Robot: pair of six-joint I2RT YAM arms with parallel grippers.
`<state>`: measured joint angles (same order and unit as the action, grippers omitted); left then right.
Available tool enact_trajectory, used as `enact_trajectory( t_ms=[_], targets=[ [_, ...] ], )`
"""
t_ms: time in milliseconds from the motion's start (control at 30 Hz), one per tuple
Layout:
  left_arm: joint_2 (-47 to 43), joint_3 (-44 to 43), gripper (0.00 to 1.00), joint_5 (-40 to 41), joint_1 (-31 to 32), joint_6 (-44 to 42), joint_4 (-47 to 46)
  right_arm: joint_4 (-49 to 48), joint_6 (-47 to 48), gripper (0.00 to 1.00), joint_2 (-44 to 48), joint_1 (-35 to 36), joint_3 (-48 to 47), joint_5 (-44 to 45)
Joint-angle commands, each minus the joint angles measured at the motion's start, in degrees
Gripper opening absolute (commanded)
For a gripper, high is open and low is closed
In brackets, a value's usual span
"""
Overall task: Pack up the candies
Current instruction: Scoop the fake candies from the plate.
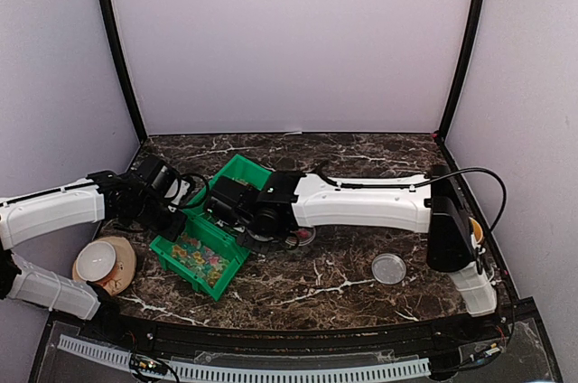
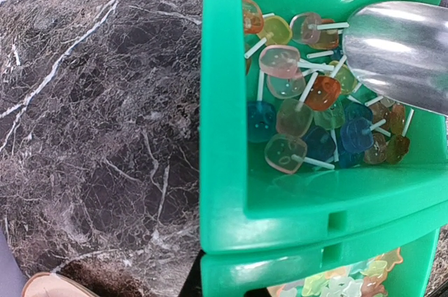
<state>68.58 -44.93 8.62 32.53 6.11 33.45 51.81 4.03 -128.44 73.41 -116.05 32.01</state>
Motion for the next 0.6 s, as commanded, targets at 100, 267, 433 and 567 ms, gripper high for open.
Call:
enact_trajectory(
  t_ms=[100, 267, 433, 567],
  targets=[
    [-4.1, -0.5, 0.0, -0.7, 0.5, 0.0, -6.7, -1.9, 0.6, 0.0, -3.1, 0.4, -4.3, -1.3],
    [-4.8, -0.3, 0.0, -1.3, 0.6, -0.3, -7.3, -4.9, 1.4, 0.0, -3.9, 0.5, -3.6, -3.8],
    [-4.8, -0.3, 0.0, -1.7, 0.7, -0.4, -7.3, -12.1, 1.4, 0.0, -3.4, -0.5, 0.0, -8.4],
    [-4.9, -0.2, 0.0, -1.6, 0.7, -0.4, -7.5, -17.0, 0.3, 0.0, -3.7, -1.3, 2.2, -11.0]
  ],
)
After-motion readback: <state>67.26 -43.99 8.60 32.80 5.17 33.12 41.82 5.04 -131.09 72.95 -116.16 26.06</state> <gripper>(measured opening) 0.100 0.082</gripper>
